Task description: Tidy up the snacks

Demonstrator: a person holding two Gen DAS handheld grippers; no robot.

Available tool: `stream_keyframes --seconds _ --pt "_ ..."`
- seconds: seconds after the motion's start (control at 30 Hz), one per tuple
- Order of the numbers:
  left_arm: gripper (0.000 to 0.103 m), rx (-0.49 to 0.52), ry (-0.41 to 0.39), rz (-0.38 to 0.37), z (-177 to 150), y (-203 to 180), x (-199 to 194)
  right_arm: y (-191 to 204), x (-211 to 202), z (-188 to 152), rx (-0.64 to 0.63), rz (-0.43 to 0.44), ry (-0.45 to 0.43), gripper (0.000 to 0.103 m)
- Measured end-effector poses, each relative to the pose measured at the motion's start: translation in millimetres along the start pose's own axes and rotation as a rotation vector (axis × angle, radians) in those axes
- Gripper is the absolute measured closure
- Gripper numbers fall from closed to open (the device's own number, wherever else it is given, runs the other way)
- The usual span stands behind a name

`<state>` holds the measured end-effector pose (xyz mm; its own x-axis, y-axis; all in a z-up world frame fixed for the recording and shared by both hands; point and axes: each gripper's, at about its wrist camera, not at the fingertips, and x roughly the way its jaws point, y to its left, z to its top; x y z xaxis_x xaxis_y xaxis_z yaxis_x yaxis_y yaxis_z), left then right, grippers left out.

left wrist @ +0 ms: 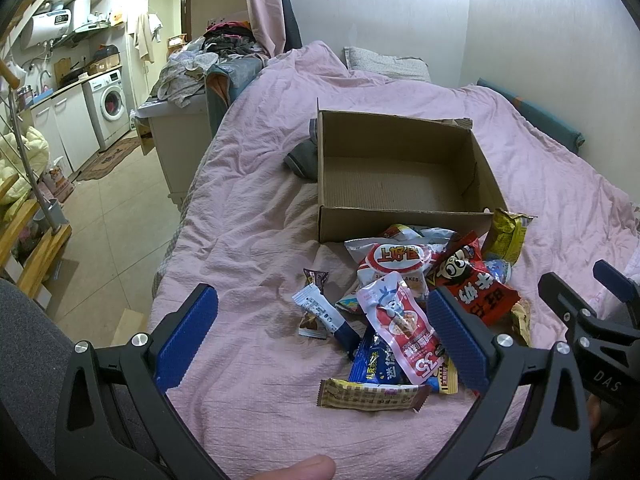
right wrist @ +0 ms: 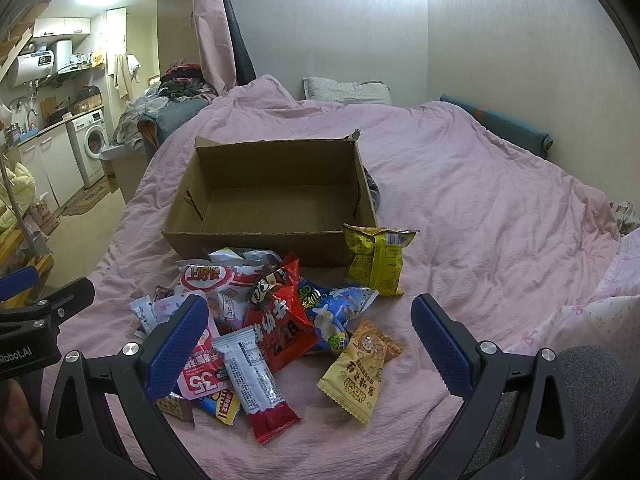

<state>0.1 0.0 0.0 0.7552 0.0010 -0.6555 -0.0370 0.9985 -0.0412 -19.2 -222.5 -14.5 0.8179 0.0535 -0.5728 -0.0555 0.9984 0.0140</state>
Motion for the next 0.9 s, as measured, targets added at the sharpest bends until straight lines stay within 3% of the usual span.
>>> stream_keyframes --seconds 0.9 --pt "0.000 -0.002 0.003 -0.002 0.3 0.3 -0.6 -0.9 1.2 -1.5 -0.003 -0.002 0.003 0.000"
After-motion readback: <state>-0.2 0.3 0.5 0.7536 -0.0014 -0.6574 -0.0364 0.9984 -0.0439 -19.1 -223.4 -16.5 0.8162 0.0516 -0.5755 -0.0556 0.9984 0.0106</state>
